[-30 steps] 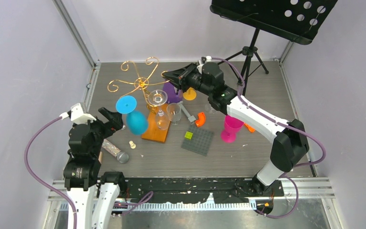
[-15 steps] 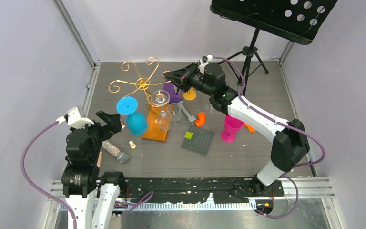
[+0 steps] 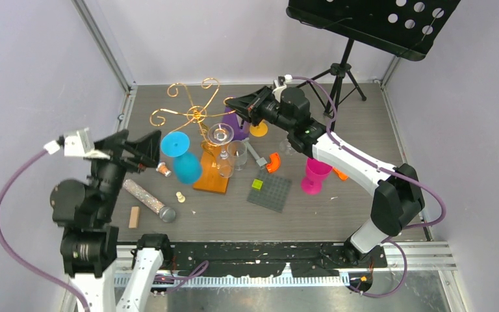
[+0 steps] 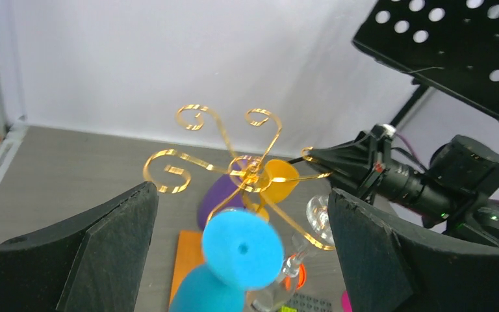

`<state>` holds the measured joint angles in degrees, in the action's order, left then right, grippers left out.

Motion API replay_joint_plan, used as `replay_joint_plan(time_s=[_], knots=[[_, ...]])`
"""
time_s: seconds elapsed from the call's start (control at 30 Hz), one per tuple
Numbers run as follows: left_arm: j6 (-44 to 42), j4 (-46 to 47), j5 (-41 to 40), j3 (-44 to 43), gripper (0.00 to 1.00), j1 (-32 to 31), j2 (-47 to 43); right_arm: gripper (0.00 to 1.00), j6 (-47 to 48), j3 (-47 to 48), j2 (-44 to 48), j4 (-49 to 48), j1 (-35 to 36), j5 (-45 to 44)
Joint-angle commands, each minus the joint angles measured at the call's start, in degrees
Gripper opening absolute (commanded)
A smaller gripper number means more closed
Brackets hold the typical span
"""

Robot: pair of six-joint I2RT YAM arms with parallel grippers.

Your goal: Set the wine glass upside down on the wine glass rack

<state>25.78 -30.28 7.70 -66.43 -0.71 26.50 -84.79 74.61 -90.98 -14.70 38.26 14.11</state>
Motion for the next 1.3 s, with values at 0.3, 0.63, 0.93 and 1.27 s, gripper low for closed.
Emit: replay_joint_plan(time_s=[0.3, 0.63, 0.93, 1.27], knots=[[-4.6, 3.48, 21.03, -18.62, 0.97, -1.06, 30.99, 0.05, 7.83, 0.76, 0.1, 0.43, 0.14, 1.91], [-12.31, -3.3, 13.4, -22.1, 0.93, -8.81, 40.16, 0.05, 8.65, 0.91, -0.58, -0.01, 0.07, 2.87], [-18.61, -5.81, 2.5, -20.64, 0.83, -14.17, 42.21, 0.05, 8.44, 0.72, -1.23, -0.81, -0.1, 3.62], [-19.33, -4.3, 1.73, -19.03, 0.74, -14.97, 43.56, 0.05, 8.41, 0.87, -1.9, -0.79, -0.27, 3.91]])
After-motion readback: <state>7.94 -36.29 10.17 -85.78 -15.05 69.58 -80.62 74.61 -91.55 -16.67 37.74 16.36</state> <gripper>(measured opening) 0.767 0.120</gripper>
